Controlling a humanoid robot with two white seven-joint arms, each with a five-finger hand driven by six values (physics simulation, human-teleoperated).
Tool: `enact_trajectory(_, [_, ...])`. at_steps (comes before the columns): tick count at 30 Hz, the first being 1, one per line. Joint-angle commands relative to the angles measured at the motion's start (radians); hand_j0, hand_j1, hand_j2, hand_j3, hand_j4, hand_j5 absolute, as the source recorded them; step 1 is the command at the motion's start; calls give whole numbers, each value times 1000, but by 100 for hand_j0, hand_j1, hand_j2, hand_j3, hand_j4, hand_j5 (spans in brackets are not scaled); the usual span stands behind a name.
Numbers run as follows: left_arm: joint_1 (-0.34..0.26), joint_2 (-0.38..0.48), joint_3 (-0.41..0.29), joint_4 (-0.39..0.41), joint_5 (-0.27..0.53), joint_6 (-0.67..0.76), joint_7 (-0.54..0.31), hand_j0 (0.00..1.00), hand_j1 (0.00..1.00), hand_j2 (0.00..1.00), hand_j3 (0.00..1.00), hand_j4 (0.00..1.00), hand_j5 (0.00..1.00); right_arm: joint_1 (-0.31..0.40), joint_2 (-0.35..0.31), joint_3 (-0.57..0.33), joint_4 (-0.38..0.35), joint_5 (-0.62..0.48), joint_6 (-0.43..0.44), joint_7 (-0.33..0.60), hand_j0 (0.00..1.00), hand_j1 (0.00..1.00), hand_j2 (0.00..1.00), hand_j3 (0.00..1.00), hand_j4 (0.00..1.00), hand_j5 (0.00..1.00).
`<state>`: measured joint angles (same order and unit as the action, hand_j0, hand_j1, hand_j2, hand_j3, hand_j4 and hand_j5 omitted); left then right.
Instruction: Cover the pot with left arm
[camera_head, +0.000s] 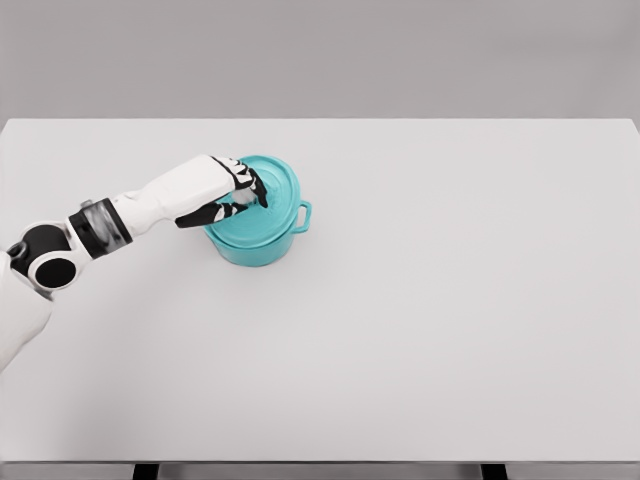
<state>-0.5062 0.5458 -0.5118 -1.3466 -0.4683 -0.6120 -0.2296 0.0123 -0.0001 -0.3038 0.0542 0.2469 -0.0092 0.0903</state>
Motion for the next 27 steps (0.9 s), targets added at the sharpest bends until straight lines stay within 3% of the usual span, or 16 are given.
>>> enact_trajectory(1, [0,0,-1,1,7,1,1,49,49,49,49,49,49,0,0,0,1,0,0,0,100,100,100,100,100,100])
enact_trajectory(27, [0,5,1,1,5,1,-1,60,60,60,60,60,60,0,0,0,0,0,0,0,100,100,100,100,100,100])
